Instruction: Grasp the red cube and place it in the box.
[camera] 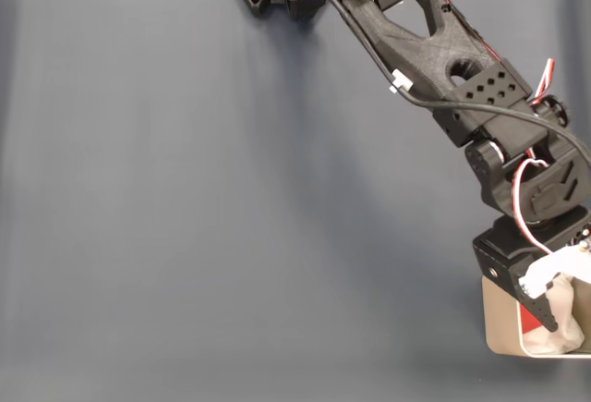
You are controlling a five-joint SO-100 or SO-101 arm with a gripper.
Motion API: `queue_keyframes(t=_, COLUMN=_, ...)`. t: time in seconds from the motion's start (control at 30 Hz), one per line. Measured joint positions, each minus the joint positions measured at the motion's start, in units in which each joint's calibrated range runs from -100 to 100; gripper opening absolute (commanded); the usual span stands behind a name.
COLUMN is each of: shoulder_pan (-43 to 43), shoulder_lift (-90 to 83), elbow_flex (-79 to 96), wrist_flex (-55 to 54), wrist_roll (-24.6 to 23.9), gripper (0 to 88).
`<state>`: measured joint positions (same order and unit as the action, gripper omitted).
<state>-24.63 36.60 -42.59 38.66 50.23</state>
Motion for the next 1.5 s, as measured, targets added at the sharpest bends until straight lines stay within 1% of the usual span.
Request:
queue_keyframes(t=0.13, shoulder_pan=0.07, shoulder_lift=0.00, elbow_flex=0.00, wrist_flex=-0.72, wrist_roll=-0.20, gripper=52.1)
queue_keyframes(t=0.2, shoulder_pan=0.22, shoulder_lift=0.00, elbow_flex=0.00, wrist_flex=-0.80, wrist_roll=-0.29, gripper=48.0)
queue_keyframes(t=0.33, shoulder_pan=0.45, shoulder_lift=0.00, elbow_flex=0.00, wrist_flex=-1.11, wrist_roll=-0.29, gripper=32.4)
queue_keyframes(t=0.47, shoulder_pan=0.89, shoulder_lift=0.00, elbow_flex=0.00, wrist_flex=-1.27, wrist_roll=-0.29, gripper=10.7)
queue_keyframes(t=0.53, shoulder_pan=1.41, shoulder_lift=-0.17, elbow_flex=0.45, wrist_flex=-1.27, wrist_roll=-0.29, gripper=2.5)
queue_keyframes(t=0.57, shoulder_pan=1.85, shoulder_lift=-1.13, elbow_flex=1.54, wrist_flex=-1.27, wrist_roll=-0.29, gripper=0.0)
queue_keyframes(t=0.77, shoulder_pan=6.08, shoulder_lift=-10.42, elbow_flex=10.31, wrist_flex=-1.27, wrist_roll=-0.29, gripper=0.0)
queue_keyframes(t=1.07, shoulder_pan=16.84, shoulder_lift=-33.87, elbow_flex=28.21, wrist_flex=-1.27, wrist_roll=-0.15, gripper=0.0)
queue_keyframes(t=1.27, shoulder_pan=23.89, shoulder_lift=-52.28, elbow_flex=47.02, wrist_flex=-3.50, wrist_roll=0.59, gripper=0.0)
queue_keyframes(t=1.5, shoulder_pan=25.22, shoulder_lift=-76.77, elbow_flex=74.50, wrist_flex=-3.98, wrist_roll=0.73, gripper=0.0)
